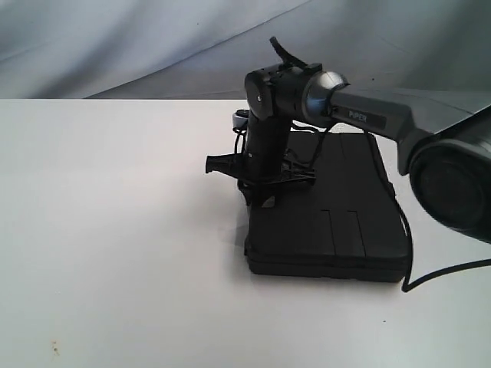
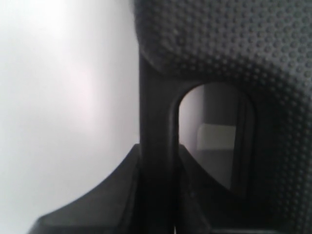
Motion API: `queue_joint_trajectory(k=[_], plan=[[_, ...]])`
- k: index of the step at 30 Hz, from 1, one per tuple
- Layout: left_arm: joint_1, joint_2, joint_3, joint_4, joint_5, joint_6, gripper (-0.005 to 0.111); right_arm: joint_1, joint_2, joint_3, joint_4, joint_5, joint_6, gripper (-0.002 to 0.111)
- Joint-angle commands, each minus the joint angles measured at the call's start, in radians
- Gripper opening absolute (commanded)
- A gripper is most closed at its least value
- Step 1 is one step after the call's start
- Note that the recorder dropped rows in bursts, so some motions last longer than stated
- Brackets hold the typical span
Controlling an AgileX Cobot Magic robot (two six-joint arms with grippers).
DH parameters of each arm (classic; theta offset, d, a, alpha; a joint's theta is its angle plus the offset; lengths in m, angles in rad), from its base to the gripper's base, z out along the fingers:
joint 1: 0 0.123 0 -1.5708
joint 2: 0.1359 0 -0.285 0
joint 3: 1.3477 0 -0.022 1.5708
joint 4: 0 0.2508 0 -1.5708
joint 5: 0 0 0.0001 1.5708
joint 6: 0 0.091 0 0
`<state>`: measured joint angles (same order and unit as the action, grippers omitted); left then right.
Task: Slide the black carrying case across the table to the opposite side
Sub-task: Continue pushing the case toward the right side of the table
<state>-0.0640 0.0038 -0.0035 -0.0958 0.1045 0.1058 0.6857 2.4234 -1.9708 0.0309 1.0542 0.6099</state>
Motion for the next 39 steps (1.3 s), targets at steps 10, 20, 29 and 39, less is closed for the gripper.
queue_joint_trajectory(k=[10, 20, 29, 39], plan=[[-0.008, -0.004, 0.004, 0.001, -0.001, 0.002, 0.0, -0.095, -0.134, 0.245, -0.015, -0.112, -0.084, 0.0], [-0.008, -0.004, 0.004, 0.001, -0.001, 0.002, 0.0, -0.147, -0.166, 0.299, -0.013, -0.145, -0.17, 0.0], [-0.008, -0.004, 0.004, 0.001, -0.001, 0.002, 0.0, -0.147, -0.166, 0.299, 0.053, -0.163, -0.187, 0.0], [-0.008, -0.004, 0.004, 0.001, -0.001, 0.002, 0.0, -0.126, -0.166, 0.299, 0.066, -0.18, -0.187, 0.0]])
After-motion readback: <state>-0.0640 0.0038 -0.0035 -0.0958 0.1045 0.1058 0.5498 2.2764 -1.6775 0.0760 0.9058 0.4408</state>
